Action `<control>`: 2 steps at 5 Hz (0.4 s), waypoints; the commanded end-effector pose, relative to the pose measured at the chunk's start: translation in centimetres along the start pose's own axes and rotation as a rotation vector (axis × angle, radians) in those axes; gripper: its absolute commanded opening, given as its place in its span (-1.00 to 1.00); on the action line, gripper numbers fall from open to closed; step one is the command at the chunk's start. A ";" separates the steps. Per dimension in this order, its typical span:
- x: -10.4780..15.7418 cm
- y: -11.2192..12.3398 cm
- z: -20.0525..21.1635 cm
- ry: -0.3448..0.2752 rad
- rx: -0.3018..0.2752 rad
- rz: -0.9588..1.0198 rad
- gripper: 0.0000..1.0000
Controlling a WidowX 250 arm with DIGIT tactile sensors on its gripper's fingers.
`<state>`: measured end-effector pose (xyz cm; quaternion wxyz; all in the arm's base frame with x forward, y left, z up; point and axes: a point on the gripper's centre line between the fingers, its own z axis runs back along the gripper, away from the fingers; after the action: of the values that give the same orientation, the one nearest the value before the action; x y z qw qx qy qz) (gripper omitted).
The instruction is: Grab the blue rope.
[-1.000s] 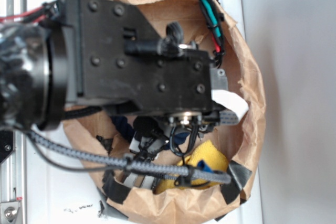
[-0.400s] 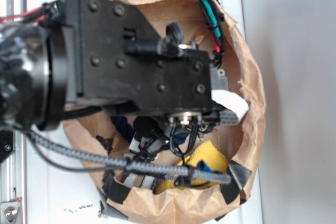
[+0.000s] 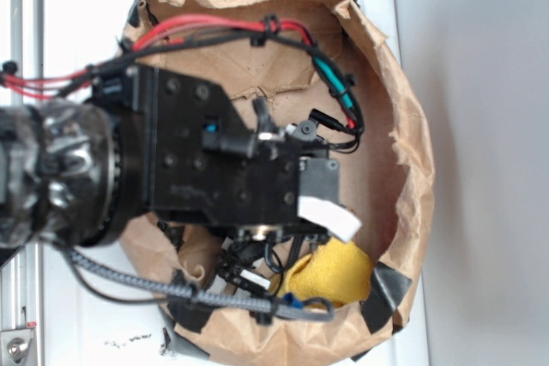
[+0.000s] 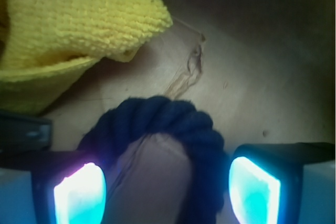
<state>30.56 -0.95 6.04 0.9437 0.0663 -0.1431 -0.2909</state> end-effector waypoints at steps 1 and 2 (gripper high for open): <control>1.8 0.8 -2.6 0.050 -0.033 -0.070 1.00; 1.9 0.9 -3.4 0.063 0.031 -0.064 1.00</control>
<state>33.16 0.07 3.70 0.9383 0.0938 -0.1074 -0.3150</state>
